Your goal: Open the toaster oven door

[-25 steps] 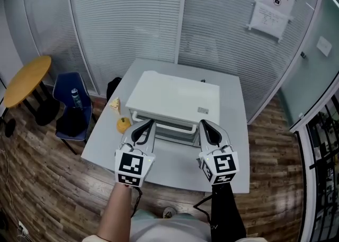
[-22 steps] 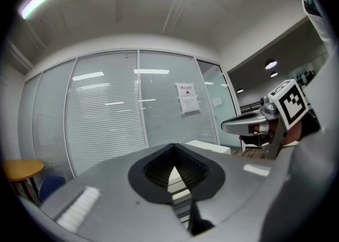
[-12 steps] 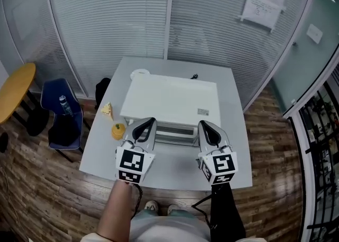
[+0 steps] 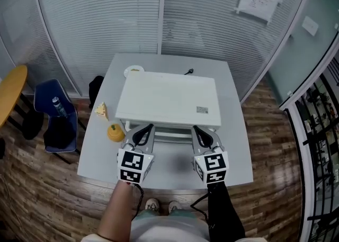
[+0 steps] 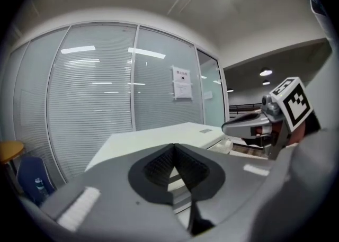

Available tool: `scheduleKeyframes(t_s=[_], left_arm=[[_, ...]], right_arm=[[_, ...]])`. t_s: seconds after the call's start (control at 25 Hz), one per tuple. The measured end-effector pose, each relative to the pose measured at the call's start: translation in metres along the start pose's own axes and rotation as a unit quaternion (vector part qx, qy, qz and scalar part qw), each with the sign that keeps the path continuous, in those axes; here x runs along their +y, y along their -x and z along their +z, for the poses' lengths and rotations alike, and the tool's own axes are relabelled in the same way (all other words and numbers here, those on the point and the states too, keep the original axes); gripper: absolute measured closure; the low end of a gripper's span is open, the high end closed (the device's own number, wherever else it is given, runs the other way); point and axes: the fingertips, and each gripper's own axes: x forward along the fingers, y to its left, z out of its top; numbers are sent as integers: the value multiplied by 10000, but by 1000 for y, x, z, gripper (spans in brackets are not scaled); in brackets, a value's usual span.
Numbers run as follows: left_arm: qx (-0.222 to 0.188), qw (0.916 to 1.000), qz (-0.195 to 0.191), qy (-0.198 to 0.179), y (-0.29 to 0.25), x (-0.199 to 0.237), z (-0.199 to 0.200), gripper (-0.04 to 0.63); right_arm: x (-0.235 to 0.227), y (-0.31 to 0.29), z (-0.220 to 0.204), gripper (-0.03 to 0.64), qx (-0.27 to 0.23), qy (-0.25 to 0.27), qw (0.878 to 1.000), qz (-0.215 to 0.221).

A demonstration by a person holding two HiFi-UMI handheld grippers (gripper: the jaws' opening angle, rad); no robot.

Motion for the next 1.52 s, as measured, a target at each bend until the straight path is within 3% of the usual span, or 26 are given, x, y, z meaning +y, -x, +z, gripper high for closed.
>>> scheduleKeyframes(t_s=[0.36,1.52], left_arm=[[554,9982,4,222,-18,8,-51,538],[432,9984,-148,322,6,-9,-67,538]], right_arm=[[10,-26,-44,614,515,-208,9984,36],[24,3,-61,615,641,-426,9964,-364]])
